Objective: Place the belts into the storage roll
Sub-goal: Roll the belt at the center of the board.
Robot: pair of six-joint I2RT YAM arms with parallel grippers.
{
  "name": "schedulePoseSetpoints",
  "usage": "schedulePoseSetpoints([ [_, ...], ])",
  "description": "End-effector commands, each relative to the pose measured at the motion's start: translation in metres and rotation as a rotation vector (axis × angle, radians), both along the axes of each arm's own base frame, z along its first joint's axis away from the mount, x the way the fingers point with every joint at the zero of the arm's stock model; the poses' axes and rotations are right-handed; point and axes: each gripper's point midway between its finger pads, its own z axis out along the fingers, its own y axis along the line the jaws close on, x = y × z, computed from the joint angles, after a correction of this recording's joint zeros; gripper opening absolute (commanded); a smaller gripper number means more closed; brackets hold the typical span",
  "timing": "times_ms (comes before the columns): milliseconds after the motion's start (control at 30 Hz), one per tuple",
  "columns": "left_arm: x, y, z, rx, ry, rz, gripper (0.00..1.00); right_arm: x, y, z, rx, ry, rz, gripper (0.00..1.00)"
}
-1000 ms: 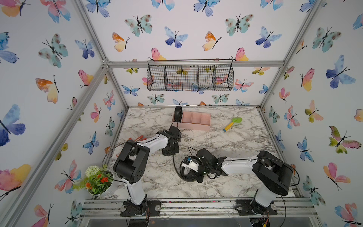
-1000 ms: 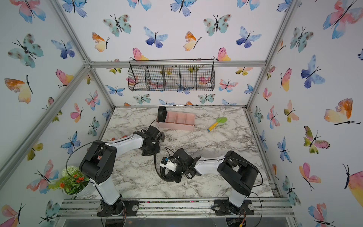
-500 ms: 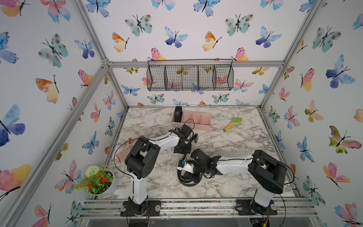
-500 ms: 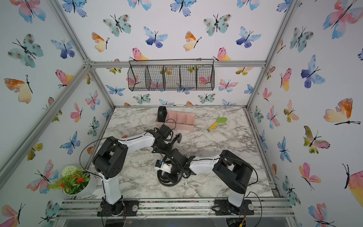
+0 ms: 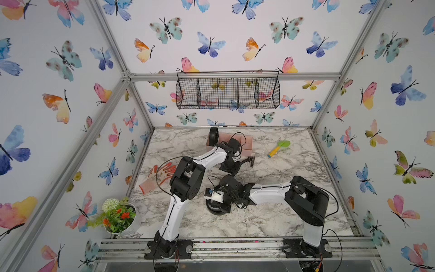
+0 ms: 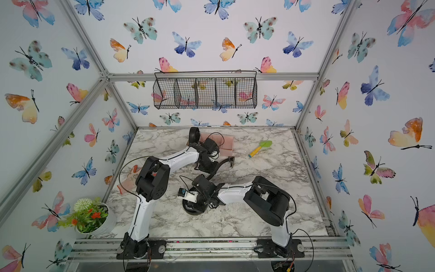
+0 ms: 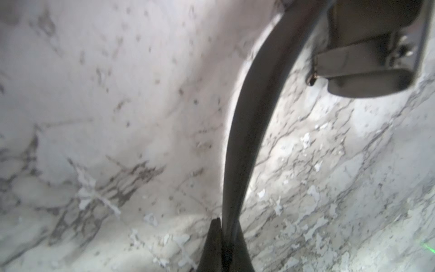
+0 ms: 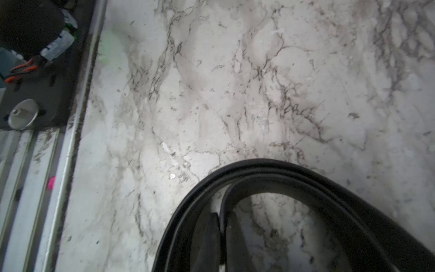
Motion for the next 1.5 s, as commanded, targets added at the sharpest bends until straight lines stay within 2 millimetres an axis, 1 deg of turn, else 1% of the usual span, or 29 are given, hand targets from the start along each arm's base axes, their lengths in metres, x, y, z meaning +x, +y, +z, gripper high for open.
schedulePoseSetpoints([
  [0,-0.002,-0.019,0.004,-0.050,0.040,-0.078,0.00,0.005,0.000,-0.010,-0.055,-0.033,0.000,0.03],
  [133,-0.005,-0.032,0.002,-0.074,0.049,-0.104,0.00,0.002,-0.009,-0.006,-0.036,-0.041,-0.024,0.03],
  [233,-0.014,-0.045,-0.003,-0.083,0.064,-0.130,0.00,-0.002,-0.015,-0.001,-0.027,-0.054,-0.035,0.03],
  [433,-0.037,-0.077,-0.009,-0.103,0.081,-0.182,0.00,-0.011,-0.014,0.008,-0.016,-0.081,-0.031,0.04],
  [533,-0.040,-0.093,-0.007,-0.115,0.079,-0.191,0.00,-0.013,-0.012,0.010,-0.019,-0.087,-0.033,0.04],
  [667,-0.040,-0.107,-0.009,-0.130,0.086,-0.195,0.00,-0.013,-0.009,0.012,-0.027,-0.096,-0.043,0.04],
  [733,-0.038,-0.109,-0.009,-0.138,0.086,-0.192,0.00,-0.012,-0.012,0.012,-0.028,-0.101,-0.059,0.04],
  [967,-0.035,-0.108,0.000,-0.139,0.050,-0.186,0.00,-0.013,-0.036,0.005,-0.033,-0.115,-0.126,0.04],
  [1133,-0.032,-0.101,0.004,-0.117,0.022,-0.168,0.00,-0.016,-0.050,-0.003,-0.011,-0.111,-0.162,0.03],
  [1333,-0.025,-0.089,0.008,-0.118,0.010,-0.124,0.00,-0.018,-0.060,-0.014,0.019,-0.111,-0.191,0.03],
  [1400,-0.026,-0.086,0.010,-0.116,0.011,-0.126,0.02,-0.019,-0.062,-0.017,0.018,-0.108,-0.196,0.03],
  [1467,-0.028,-0.082,0.013,-0.101,0.006,-0.127,0.09,-0.019,-0.064,-0.023,0.003,-0.104,-0.203,0.03],
])
